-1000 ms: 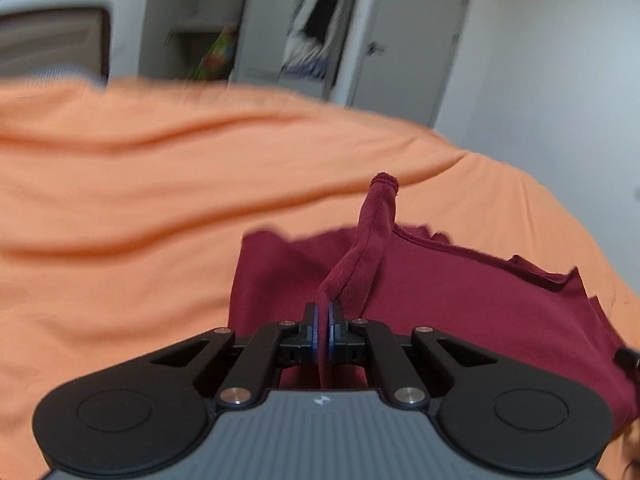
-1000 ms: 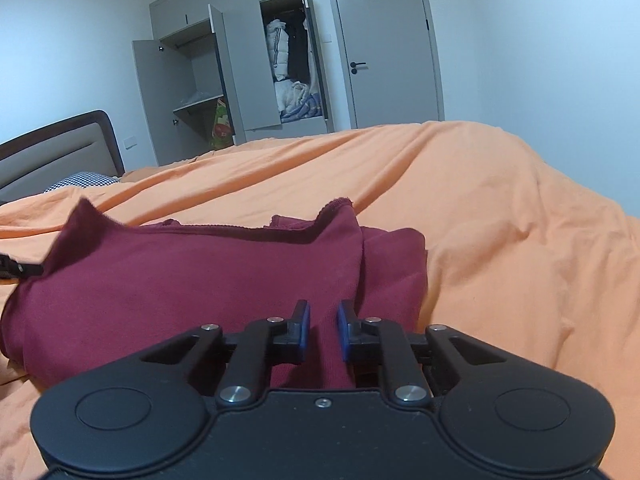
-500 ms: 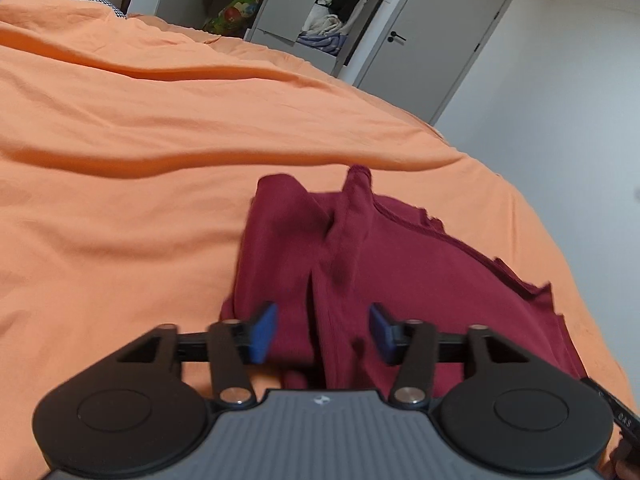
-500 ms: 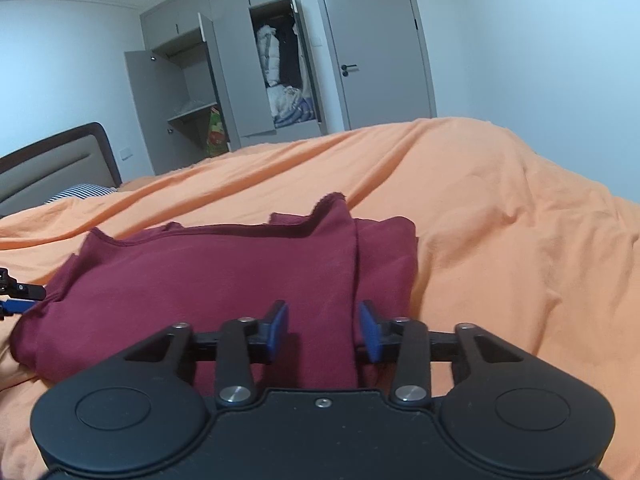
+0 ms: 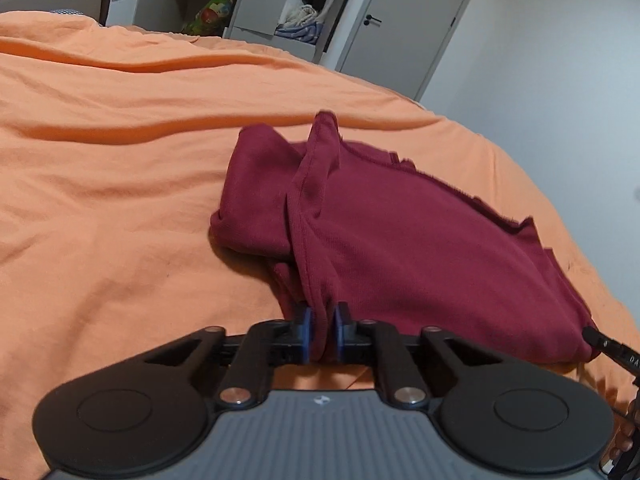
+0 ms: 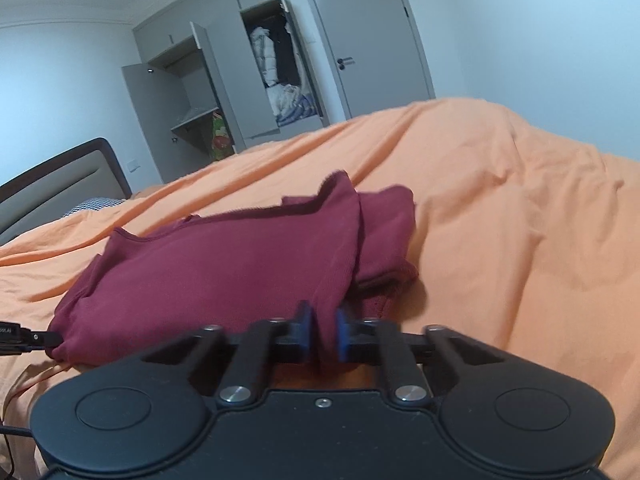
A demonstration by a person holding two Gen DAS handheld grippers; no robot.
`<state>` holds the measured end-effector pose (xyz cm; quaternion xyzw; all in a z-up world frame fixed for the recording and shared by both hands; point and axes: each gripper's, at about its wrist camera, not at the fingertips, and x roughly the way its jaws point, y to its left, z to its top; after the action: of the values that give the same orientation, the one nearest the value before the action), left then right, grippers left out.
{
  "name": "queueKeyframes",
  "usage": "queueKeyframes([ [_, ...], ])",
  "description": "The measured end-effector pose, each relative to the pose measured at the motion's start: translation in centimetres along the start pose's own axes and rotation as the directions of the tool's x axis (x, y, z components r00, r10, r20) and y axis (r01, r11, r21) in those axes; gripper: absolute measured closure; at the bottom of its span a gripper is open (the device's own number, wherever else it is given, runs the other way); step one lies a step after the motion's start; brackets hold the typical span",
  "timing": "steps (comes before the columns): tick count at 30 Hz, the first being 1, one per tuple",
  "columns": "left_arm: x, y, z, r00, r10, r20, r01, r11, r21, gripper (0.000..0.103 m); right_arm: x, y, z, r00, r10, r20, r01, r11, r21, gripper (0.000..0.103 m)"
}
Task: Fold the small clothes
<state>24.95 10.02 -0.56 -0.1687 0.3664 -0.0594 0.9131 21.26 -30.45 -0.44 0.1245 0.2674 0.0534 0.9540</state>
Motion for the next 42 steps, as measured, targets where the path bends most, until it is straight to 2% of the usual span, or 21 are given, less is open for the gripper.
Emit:
queueKeyframes([
  [3, -1.8, -0.2, 1.2, 0.998, 0.003, 0.055, -0.003, 1.0, -0.012, 0.095, -0.9, 0.2, 0.9, 0.999, -0.006, 0.04, 0.006, 1.0, -0.016, 0.096],
  [6, -3.6, 0.0, 2.3, 0.996, -0.026, 0.091, 0.029, 0.999, -0.037, 0.096, -1.9, 0.0, 1.9, 0.997, -0.003, 0.072, 0.003, 1.0, 0.004, 0.096],
  [10, -3.2, 0.4, 1.7, 0.998, -0.013, 0.054, 0.015, 0.999, -0.036, 0.096, -2.0, -0.3, 1.6, 0.999, -0.021, 0.045, 0.021, 1.0, 0.006, 0.097],
  [14, -1.2, 1.9, -0.2, 1.0, 0.001, -0.013, -0.002, 0.995, -0.1, 0.096, -1.3, -1.0, -0.1, 0.999, -0.041, -0.013, 0.042, 0.998, 0.039, 0.097],
  [17, -0.6, 2.2, -0.6, 1.0, 0.003, -0.016, -0.004, 0.994, -0.113, 0.095, -1.2, -1.2, -0.7, 0.998, -0.061, -0.028, 0.063, 0.997, 0.049, 0.099],
  [20, -0.7, 1.9, -0.5, 1.0, 0.008, -0.014, -0.009, 0.996, -0.091, 0.092, -1.2, -1.4, -0.8, 0.997, -0.063, -0.033, 0.065, 0.996, 0.056, 0.098],
  [22, -0.7, 2.0, -0.6, 1.0, 0.008, -0.019, -0.009, 0.996, -0.086, 0.078, -1.2, -1.2, -0.8, 0.997, -0.066, -0.033, 0.067, 0.997, 0.04, 0.097],
  [23, -0.8, 2.0, -0.7, 1.0, 0.011, -0.017, -0.012, 0.996, -0.083, 0.073, -1.1, -1.0, -0.8, 0.997, -0.072, -0.035, 0.073, 0.997, 0.028, 0.094],
  [25, -1.3, 2.0, -0.9, 1.0, 0.026, -0.002, -0.026, 0.997, -0.074, 0.056, -1.1, -0.9, -0.9, 0.996, -0.083, -0.031, 0.084, 0.996, 0.019, 0.087],
  [27, -1.6, 2.0, -1.1, 1.0, 0.022, 0.007, -0.021, 0.998, -0.067, 0.049, -1.2, -0.8, -0.8, 0.995, -0.101, -0.025, 0.102, 0.995, 0.01, 0.078],
  [28, -1.8, 2.1, -1.2, 1.0, 0.016, 0.009, -0.016, 0.997, -0.072, 0.039, -1.3, -0.7, -0.8, 0.993, -0.113, -0.019, 0.113, 0.994, 0.001, 0.074],
  [31, -2.3, 2.4, -1.5, 0.999, 0.01, 0.033, -0.006, 0.994, -0.105, 0.014, -1.4, -0.4, -0.7, 0.99, -0.142, -0.007, 0.142, 0.99, -0.023, 0.047],
  [33, -2.4, 2.3, -1.6, 0.999, 0.01, 0.051, -0.004, 0.993, -0.12, 0.004, -1.4, -0.2, -0.6, 0.99, -0.143, 0.011, 0.143, 0.989, -0.031, 0.022],
  [34, -2.3, 2.3, -1.6, 0.998, 0.016, 0.054, -0.009, 0.992, -0.127, 0.001, -1.4, 0.1, -0.5, 0.989, -0.147, 0.022, 0.148, 0.988, -0.036, 0.018],
  [36, -2.0, 2.1, -1.7, 0.998, 0.038, 0.057, -0.03, 0.99, -0.136, 0.001, -1.3, 0.7, -0.2, 0.988, -0.152, 0.042, 0.154, 0.986, -0.056, 0.004],
  [37, -1.8, 1.9, -1.7, 0.997, 0.046, 0.056, -0.038, 0.99, -0.137, 0.001, -1.1, 1.1, -0.1, 0.987, -0.154, 0.055, 0.158, 0.985, -0.073, 0.001],
  [40, -1.3, 1.3, -1.6, 0.996, 0.068, 0.062, -0.059, 0.989, -0.135, 0.001, -0.3, 2.8, 0.5, 0.985, -0.149, 0.082, 0.159, 0.977, -0.145, 0.001],
  [42, -0.9, 1.0, -1.6, 0.994, 0.097, 0.055, -0.089, 0.988, -0.129, 0.0, 0.7, 4.0, 1.0, 0.99, -0.119, 0.081, 0.132, 0.974, -0.185, 0.001],
])
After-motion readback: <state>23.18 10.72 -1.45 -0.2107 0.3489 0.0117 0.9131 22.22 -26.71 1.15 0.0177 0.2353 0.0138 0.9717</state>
